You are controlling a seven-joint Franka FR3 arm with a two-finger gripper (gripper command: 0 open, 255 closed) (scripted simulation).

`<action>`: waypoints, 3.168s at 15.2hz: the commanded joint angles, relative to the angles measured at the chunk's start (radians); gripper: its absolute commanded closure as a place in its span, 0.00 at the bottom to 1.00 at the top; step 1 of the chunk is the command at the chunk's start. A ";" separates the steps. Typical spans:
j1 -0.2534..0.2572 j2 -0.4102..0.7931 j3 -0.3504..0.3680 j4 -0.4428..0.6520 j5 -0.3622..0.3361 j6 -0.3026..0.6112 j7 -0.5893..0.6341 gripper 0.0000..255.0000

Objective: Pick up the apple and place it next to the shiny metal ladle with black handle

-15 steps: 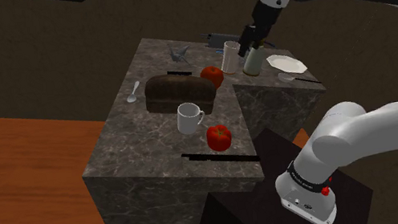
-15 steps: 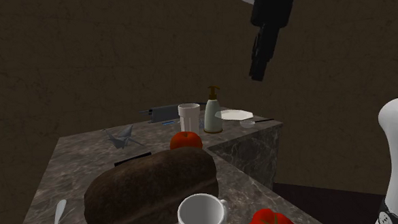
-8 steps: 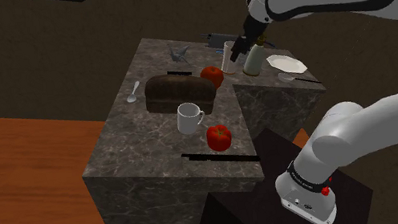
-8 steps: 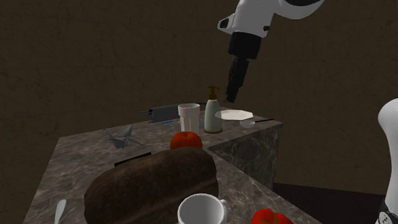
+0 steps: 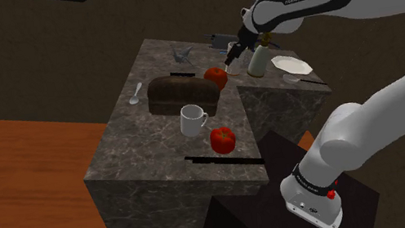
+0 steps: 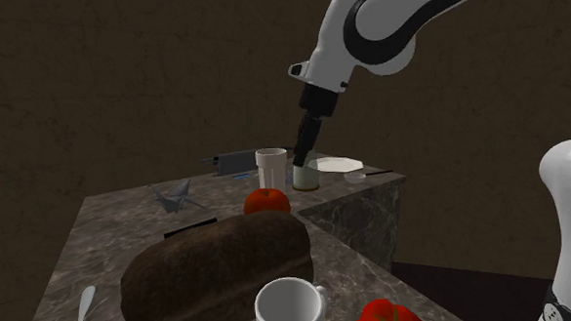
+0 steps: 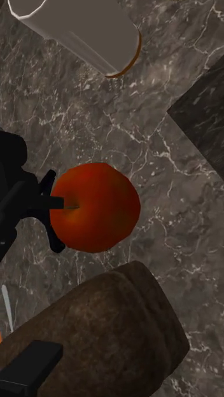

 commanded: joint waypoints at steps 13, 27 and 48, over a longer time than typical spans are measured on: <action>0.133 0.354 -0.160 0.138 0.359 0.222 -0.392 0.00; 0.134 0.362 -0.160 0.139 0.369 0.227 -0.399 1.00; 0.110 0.244 -0.139 0.255 0.196 0.024 -0.241 1.00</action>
